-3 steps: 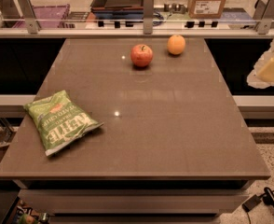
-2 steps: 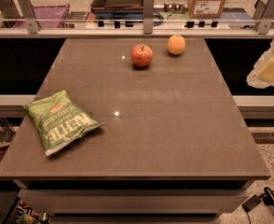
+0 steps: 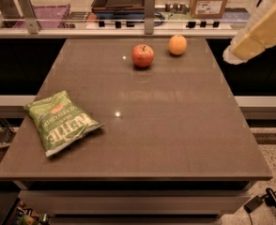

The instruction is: Move orange near green jalapeno chip bag

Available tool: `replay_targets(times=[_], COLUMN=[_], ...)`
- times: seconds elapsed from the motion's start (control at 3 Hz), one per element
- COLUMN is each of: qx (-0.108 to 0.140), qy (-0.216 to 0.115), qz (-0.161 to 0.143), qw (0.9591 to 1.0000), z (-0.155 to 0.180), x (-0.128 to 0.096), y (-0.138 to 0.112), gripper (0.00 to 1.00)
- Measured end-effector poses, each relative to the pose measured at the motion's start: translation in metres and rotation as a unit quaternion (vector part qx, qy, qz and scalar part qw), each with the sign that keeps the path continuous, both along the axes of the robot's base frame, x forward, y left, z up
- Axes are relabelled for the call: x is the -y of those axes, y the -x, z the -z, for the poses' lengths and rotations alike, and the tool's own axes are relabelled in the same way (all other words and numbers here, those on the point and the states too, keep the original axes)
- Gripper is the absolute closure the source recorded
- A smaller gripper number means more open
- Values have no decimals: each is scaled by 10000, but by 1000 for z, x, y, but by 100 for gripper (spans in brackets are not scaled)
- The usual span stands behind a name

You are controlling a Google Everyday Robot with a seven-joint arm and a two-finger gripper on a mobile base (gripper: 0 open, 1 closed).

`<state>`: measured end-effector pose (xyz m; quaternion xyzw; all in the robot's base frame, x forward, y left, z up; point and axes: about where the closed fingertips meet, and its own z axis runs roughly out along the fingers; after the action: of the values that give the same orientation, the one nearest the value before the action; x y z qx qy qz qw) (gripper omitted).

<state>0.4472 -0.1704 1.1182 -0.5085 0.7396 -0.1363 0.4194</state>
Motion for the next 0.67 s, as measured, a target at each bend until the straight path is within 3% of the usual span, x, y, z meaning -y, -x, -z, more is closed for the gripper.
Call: replay_targets(times=[0.67], qx=[67], qy=[-543], qz=[74], qw=[9985], z=[15], x=[-1], y=[-53], gripper=[0])
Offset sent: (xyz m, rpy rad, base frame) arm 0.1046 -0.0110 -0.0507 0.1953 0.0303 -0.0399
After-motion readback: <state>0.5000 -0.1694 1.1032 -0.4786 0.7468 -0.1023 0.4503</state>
